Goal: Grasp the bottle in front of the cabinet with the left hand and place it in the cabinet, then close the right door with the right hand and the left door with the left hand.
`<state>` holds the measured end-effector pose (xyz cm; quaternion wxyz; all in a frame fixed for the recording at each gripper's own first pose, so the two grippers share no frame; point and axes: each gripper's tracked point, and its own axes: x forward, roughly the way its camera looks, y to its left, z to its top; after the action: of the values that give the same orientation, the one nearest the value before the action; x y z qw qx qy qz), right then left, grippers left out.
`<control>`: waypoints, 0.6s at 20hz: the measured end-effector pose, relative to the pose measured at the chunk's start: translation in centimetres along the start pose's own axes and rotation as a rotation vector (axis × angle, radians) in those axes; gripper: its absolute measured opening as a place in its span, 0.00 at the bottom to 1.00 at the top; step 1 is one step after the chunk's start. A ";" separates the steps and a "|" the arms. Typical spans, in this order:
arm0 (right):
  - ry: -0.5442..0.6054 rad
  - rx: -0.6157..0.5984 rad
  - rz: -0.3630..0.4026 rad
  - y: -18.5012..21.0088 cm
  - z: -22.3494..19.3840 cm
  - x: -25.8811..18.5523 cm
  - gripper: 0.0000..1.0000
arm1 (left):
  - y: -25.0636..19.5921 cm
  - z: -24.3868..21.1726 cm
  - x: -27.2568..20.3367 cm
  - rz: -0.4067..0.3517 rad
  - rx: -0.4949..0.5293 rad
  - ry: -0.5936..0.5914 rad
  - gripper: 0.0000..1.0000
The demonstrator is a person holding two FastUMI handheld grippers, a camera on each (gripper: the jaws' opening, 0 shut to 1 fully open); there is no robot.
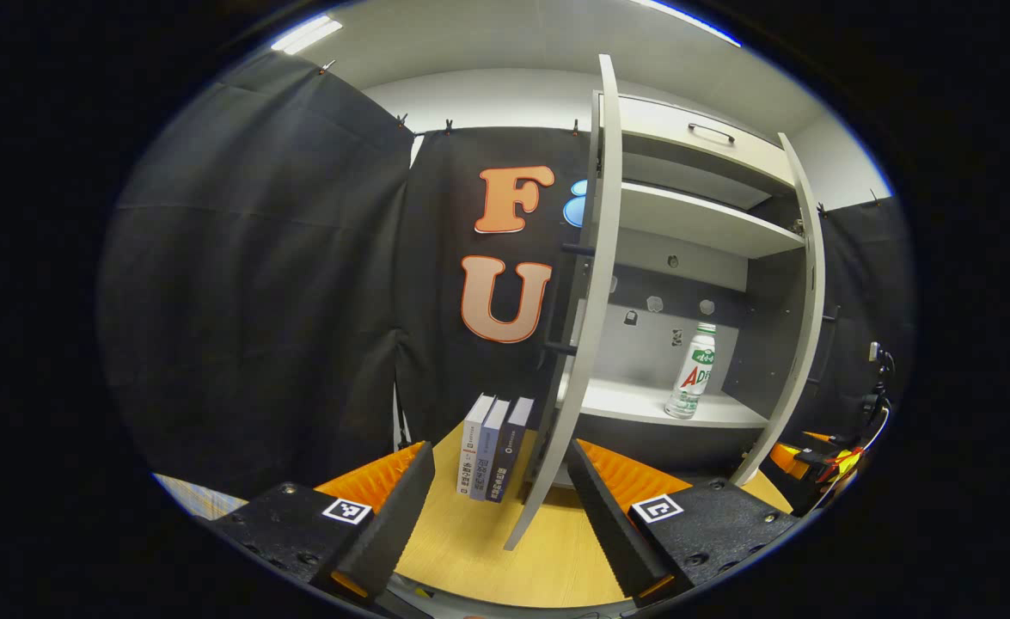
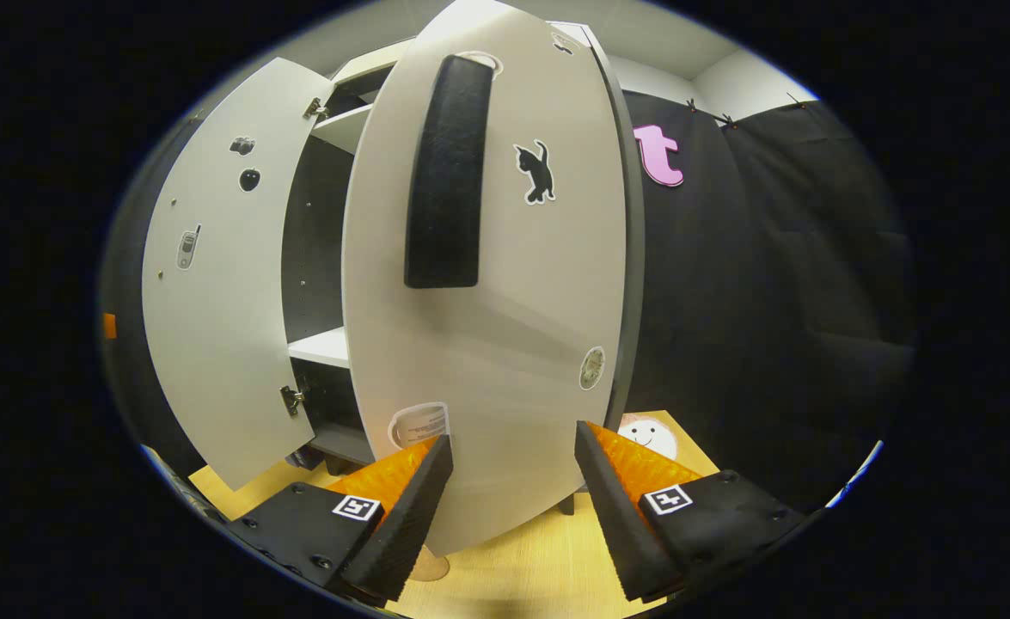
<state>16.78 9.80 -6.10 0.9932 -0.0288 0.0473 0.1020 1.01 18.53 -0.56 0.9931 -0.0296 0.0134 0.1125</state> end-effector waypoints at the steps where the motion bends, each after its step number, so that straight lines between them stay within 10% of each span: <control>1: 0.000 -0.002 0.003 0.2 0.3 -0.1 0.96 | 0.3 -0.1 0.1 0.009 -0.001 0.002 0.95; 12: -0.021 0.009 -0.026 -2.6 3.5 -3.7 0.96 | 3.2 -1.4 4.5 0.055 0.021 0.005 0.95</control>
<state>13.98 6.78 -2.13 0.9951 -0.0237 0.0367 0.0892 4.61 22.56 -2.25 0.9899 -0.0189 0.0180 0.1396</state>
